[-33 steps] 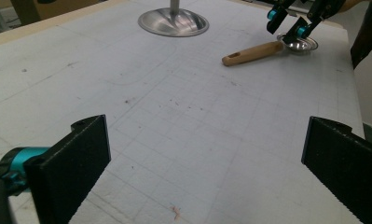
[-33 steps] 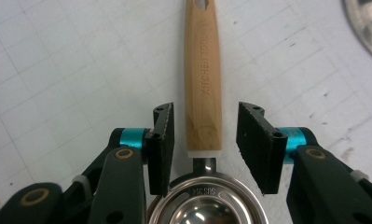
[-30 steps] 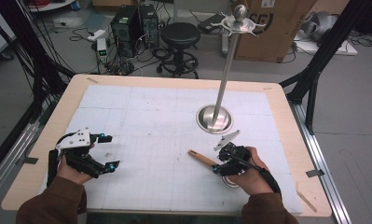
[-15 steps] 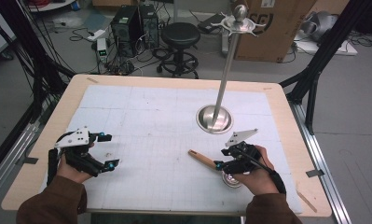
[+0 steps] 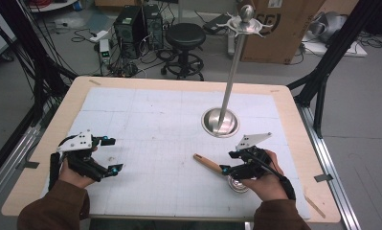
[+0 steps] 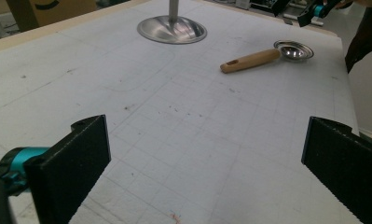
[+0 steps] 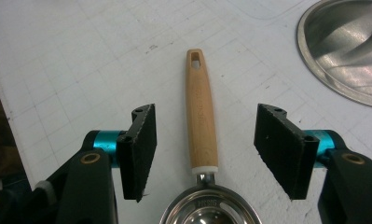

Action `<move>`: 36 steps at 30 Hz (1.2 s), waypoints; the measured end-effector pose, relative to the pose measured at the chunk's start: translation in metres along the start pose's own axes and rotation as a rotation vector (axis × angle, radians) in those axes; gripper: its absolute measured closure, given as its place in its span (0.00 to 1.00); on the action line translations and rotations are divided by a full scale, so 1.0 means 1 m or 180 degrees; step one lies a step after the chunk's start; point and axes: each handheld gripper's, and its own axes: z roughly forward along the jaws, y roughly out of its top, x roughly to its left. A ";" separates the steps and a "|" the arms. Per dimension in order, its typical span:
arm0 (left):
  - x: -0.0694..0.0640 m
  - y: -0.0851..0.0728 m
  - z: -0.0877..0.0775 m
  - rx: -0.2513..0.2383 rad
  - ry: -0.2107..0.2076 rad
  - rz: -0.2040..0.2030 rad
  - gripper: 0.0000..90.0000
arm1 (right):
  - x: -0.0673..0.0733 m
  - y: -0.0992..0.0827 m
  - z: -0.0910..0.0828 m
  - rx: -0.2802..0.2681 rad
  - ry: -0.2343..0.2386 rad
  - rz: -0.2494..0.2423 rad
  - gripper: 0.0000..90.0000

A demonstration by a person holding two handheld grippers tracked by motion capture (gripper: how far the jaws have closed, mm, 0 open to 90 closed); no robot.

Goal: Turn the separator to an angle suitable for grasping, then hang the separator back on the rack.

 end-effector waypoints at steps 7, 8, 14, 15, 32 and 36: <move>-0.002 0.000 0.002 0.0060 0.0032 0.0032 0.02 | -0.001 0.000 -0.001 -0.0034 -0.0069 0.0003 0.38; -0.002 0.000 0.002 0.0057 0.0029 0.0039 0.02 | 0.000 0.000 -0.001 -0.0026 -0.0056 0.0010 0.38; 0.002 -0.001 0.003 0.0025 0.0002 -0.0006 0.02 | 0.002 0.002 0.001 -0.0003 -0.0081 -0.0001 0.37; 0.002 -0.001 0.004 0.0025 -0.0009 -0.0015 0.02 | 0.002 0.001 0.001 -0.0011 -0.0085 -0.0002 0.37; -0.004 0.000 0.008 0.0103 -0.0019 0.0062 0.02 | 0.002 -0.006 0.018 0.0371 -0.0146 -0.0011 0.39; -0.004 0.001 0.008 0.0097 -0.0020 0.0064 0.02 | 0.005 -0.006 0.023 0.0454 -0.0153 -0.0055 0.40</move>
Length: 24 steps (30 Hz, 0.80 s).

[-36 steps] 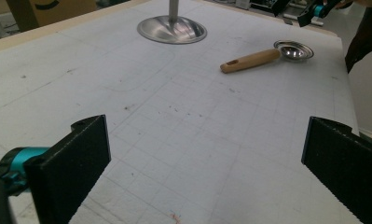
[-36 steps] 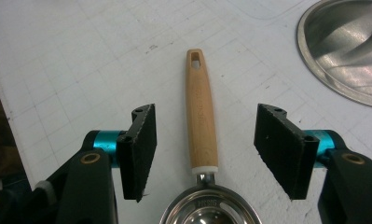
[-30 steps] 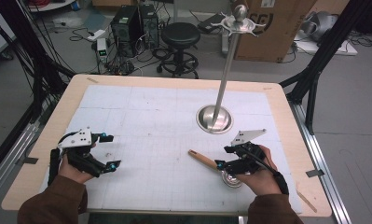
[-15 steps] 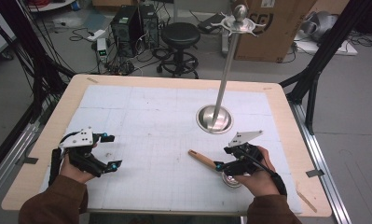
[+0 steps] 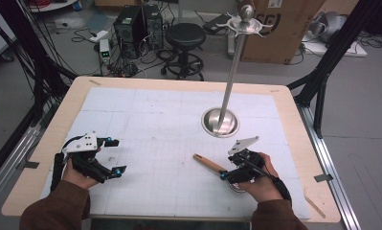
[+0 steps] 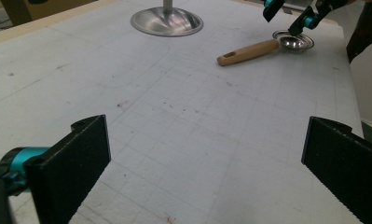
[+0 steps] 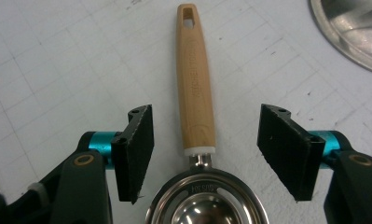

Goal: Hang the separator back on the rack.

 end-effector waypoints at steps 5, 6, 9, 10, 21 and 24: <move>0.000 0.000 0.000 -0.0001 0.0001 -0.0001 0.02 | 0.001 -0.001 0.007 0.0109 -0.0013 -0.0023 0.43; 0.000 0.000 0.000 0.0003 0.0002 0.0003 0.02 | 0.001 -0.001 0.008 0.0137 -0.0016 -0.0029 0.43; 0.000 0.000 0.000 -0.0001 0.0006 0.0002 0.02 | 0.001 -0.001 0.013 0.0212 -0.0022 -0.0055 0.46; 0.000 0.000 0.000 0.0000 0.0006 0.0002 0.02 | 0.001 -0.001 0.013 0.0230 -0.0024 -0.0058 0.46; 0.000 0.000 0.001 0.0016 -0.0005 0.0007 0.02 | 0.002 -0.001 0.024 0.0379 -0.0030 -0.0071 0.52; -0.001 0.000 0.001 0.0023 0.0001 0.0014 0.02 | 0.002 0.000 0.027 0.0421 -0.0040 -0.0063 0.55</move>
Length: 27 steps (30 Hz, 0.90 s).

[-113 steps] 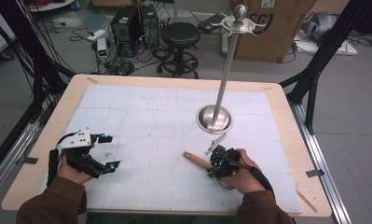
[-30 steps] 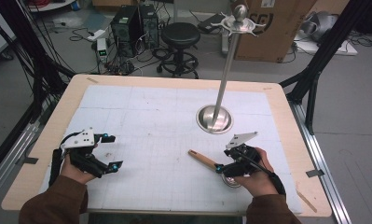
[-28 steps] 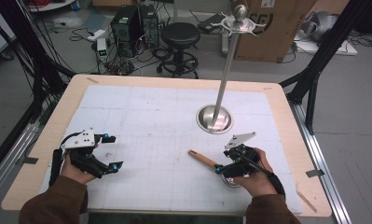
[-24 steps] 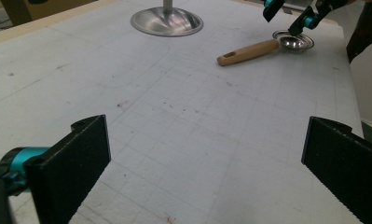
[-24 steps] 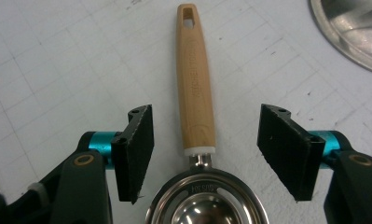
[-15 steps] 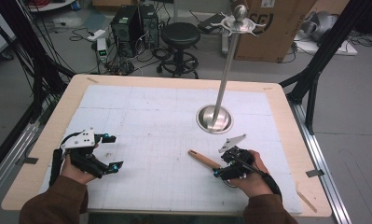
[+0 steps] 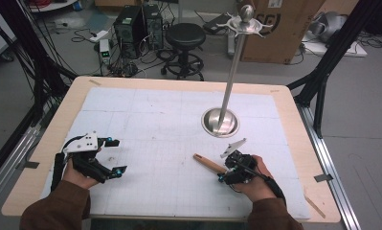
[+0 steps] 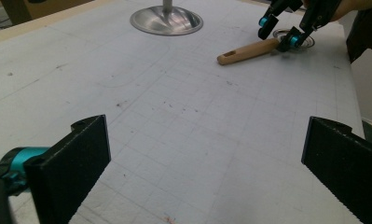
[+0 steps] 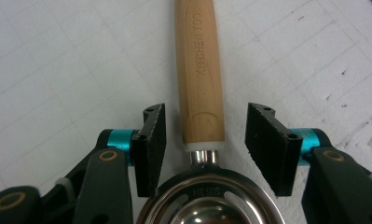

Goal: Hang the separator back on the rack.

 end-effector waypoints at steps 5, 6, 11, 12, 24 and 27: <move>0.000 0.000 0.000 -0.0007 -0.0010 -0.0004 0.02 | -0.001 0.000 0.001 0.0062 0.0003 0.0011 0.60; 0.000 0.000 0.000 -0.0008 -0.0011 -0.0006 0.02 | 0.000 0.000 0.001 0.0067 0.0003 0.0015 0.61; 0.000 0.000 0.001 0.0000 -0.0011 -0.0003 0.02 | 0.001 0.002 0.003 0.0124 0.0003 0.0007 0.64; 0.000 0.000 0.000 0.0001 -0.0011 -0.0004 0.02 | 0.001 0.002 0.003 0.0120 0.0013 -0.0005 0.65; -0.002 0.000 0.003 0.0037 -0.0006 0.0011 0.02 | 0.003 0.009 0.004 0.0295 0.0017 0.0005 0.71; -0.002 0.000 0.002 0.0035 -0.0009 0.0011 0.02 | 0.002 0.007 0.004 0.0248 0.0032 0.0037 0.71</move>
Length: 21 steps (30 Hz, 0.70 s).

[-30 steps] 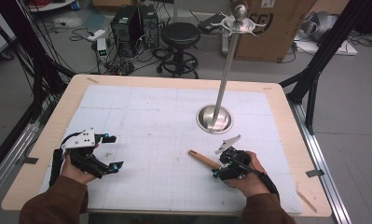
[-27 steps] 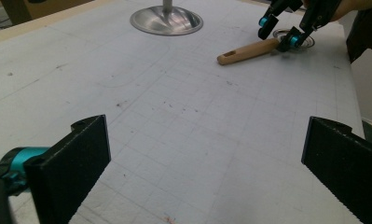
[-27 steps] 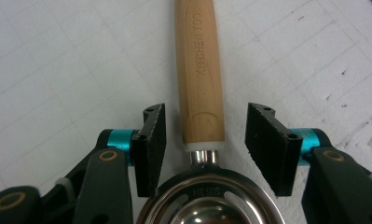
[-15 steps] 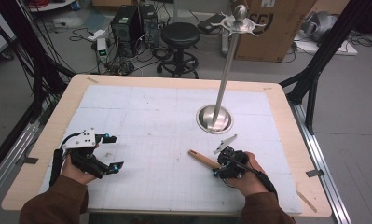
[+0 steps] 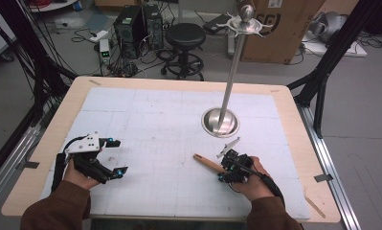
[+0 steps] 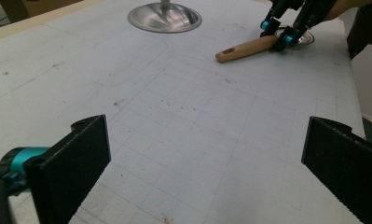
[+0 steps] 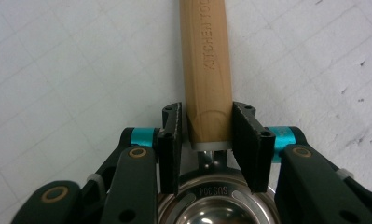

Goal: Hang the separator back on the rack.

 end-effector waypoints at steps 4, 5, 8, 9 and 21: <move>0.000 0.000 0.001 0.0018 0.0006 -0.0006 0.02 | 0.000 0.000 0.000 -0.0001 0.0003 0.0020 0.72; 0.000 0.000 0.001 0.0020 -0.0001 0.0005 0.02 | 0.000 0.000 0.000 0.0001 -0.0003 0.0025 0.73; -0.001 0.000 0.002 0.0021 0.0003 -0.0001 0.02 | 0.001 0.000 0.000 0.0001 0.0002 0.0039 0.75; 0.000 0.000 0.001 0.0030 0.0000 0.0012 0.02 | 0.001 0.000 0.000 0.0006 0.0010 0.0055 0.76; 0.000 0.000 0.000 0.0006 0.0010 0.0000 0.02 | -0.003 -0.002 -0.003 -0.0060 0.0072 0.0115 0.77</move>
